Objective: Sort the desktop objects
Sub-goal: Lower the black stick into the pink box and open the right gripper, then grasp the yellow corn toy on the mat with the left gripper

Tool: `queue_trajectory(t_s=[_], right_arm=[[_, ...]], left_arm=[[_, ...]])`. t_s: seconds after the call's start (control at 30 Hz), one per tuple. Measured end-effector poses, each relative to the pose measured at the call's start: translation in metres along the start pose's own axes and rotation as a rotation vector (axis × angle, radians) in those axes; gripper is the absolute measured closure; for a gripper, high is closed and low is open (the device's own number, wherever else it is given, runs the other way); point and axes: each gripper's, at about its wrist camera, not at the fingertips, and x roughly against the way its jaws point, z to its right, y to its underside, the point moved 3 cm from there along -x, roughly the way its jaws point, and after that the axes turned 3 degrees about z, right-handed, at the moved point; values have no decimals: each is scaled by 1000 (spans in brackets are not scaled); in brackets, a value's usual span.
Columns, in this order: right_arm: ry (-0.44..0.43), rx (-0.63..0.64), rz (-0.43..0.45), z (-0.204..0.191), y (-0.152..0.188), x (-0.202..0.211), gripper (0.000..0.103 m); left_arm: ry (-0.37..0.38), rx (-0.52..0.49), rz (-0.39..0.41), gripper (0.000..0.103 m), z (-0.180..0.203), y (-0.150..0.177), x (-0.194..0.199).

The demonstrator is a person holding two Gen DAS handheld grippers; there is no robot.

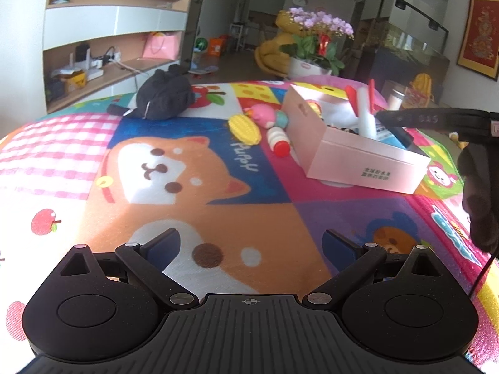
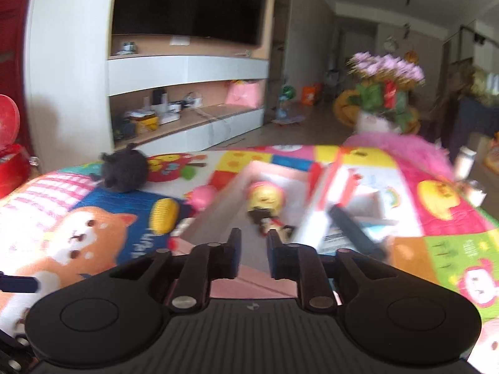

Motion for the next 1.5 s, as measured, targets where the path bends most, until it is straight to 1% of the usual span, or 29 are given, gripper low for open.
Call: queue_trajectory(t_s=[0.03,0.1,0.17,0.23,0.3,0.4,0.43,0.47,0.5,0.57,0.63,0.7,0.73,0.77,0.8,0.83,0.9,0.97,1.1,1.17,1.23,1.33,1.43,1.47,1.5], right_arm=[[39,-11,4,8,-1,-1,78],[127,-74,11,31,-6,-8,73],[182,-102,12,52,-8,-18,68],[193,-60,-24,63,-6,-32,65],[204,0,-60,65,0,-45,65],[210,58,-85,61,7,-58,66],[206,52,-102,61,7,-62,71],[199,36,-108,59,6,-64,72],[192,26,-110,57,4,-65,77],[151,10,-111,51,-1,-66,84],[81,-38,-109,43,-10,-64,84],[-37,-101,-90,36,-20,-59,84],[-86,-134,-74,34,-25,-55,80],[-113,-161,-56,34,-30,-51,77],[-113,-176,-41,34,-33,-48,73],[-97,-179,-32,34,-35,-46,72],[-43,-155,-28,34,-35,-48,72],[6,-136,-52,37,-30,-52,72],[47,-144,-111,44,-17,-61,72],[11,-190,-153,47,-12,-68,72],[-34,-226,-224,44,-6,-80,72],[-74,-267,-282,33,-2,-92,73],[-119,-291,-261,25,-5,-88,72],[-125,-291,-248,24,-7,-86,72],[-108,-279,-231,22,-10,-83,72]], left_arm=[[-1,2,1,3,-1,0,0],[-2,-1,1,3,-1,2,0],[-2,-2,-2,2,-1,4,0],[1,1,-5,2,-1,5,0],[4,4,-2,2,-2,5,0],[6,8,-7,2,-3,6,-1],[7,8,-8,2,-3,6,-1],[8,7,-8,2,-2,6,-1],[8,7,-8,2,-2,6,-1],[8,5,-9,2,-2,6,-1],[9,6,-9,2,-2,6,-1],[11,9,-8,2,-2,6,-1],[13,11,-8,1,-2,6,-1],[15,13,-8,1,-2,6,-1],[16,14,-8,1,-3,6,-1],[17,15,-7,1,-3,6,-1],[20,18,-5,1,-3,6,-1],[23,22,-4,1,-4,6,-1],[24,22,-4,0,-3,6,-1],[24,23,-3,0,-3,6,-1],[24,23,-4,0,-3,6,-1],[24,23,-3,0,-3,6,-1],[26,25,-3,0,-3,7,-1],[27,26,-2,0,-3,7,-1],[28,27,-2,0,-3,6,0]])
